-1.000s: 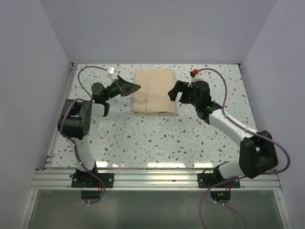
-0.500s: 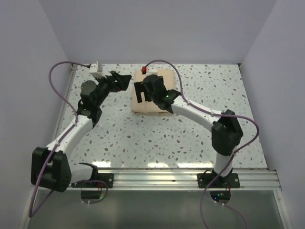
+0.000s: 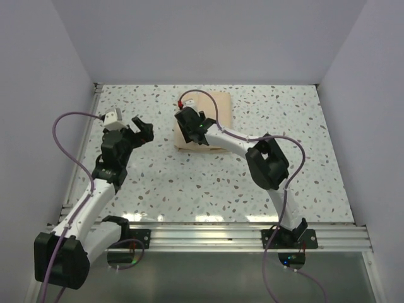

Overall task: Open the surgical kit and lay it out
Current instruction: Open the surgical kit at the center of the board.

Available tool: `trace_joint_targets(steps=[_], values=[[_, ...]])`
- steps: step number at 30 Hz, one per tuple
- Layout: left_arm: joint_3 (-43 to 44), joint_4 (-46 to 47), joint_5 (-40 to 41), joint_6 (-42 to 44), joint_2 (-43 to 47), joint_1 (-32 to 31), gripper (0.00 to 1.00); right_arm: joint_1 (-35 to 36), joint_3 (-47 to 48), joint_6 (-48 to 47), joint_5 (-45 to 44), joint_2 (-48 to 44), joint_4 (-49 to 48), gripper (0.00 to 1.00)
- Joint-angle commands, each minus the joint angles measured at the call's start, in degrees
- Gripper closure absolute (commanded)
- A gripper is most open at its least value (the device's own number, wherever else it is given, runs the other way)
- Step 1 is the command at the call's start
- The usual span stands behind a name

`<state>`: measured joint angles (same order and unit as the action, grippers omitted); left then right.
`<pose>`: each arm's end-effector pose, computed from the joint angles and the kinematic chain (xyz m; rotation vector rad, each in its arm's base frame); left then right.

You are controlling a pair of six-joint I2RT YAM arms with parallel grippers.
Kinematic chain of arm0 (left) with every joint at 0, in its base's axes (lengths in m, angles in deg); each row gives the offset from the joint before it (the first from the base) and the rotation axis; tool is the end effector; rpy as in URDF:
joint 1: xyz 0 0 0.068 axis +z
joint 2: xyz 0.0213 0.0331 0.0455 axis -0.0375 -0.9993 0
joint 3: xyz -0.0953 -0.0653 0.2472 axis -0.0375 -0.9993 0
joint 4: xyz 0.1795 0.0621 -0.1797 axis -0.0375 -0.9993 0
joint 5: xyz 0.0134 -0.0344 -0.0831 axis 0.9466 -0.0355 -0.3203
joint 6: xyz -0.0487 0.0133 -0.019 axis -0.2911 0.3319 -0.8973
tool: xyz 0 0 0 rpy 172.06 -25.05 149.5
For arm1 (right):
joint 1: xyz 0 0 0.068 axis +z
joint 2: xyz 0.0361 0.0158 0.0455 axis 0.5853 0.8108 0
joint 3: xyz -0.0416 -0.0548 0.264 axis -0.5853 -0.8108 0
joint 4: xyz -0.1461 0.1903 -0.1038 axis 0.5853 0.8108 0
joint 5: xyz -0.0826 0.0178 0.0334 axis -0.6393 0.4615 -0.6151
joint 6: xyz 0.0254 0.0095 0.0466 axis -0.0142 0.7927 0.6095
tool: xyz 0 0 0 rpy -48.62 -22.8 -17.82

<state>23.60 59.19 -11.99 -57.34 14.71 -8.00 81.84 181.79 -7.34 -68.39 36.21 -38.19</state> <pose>0.2224 -0.0356 0.2766 -0.3963 1.7380 -0.4081 0.3546 0.3426 0.2048 -0.4056 2.2465 -0.0733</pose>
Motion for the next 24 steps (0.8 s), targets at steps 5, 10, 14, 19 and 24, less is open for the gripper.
trace_joint_targets(steps=[5, 10, 14, 19, 24], values=[[0.1, 0.7, 0.6, 0.9, -2.3, 0.0, 0.0, 0.4, 4.2, 0.2, -1.7, 3.2, 2.0, 0.45], [0.0, 0.9, 0.7, 0.7, -3.8, 0.0, 0.0, 0.4, 4.8, 0.6, -3.1, 5.4, 3.5, 0.73], [-0.1, 1.3, 0.8, 0.7, -4.0, 0.0, 0.0, 0.3, 4.8, 0.1, -4.6, 5.5, 3.7, 0.84], [-0.1, 1.6, 0.8, 0.6, -5.1, 0.0, 0.0, 0.2, 5.6, 0.0, -5.4, 4.7, 4.2, 1.0], [-0.1, 1.6, 0.7, 0.6, -5.3, 0.0, 0.0, 0.3, 5.4, -0.3, -6.8, 1.6, 3.6, 1.0]])
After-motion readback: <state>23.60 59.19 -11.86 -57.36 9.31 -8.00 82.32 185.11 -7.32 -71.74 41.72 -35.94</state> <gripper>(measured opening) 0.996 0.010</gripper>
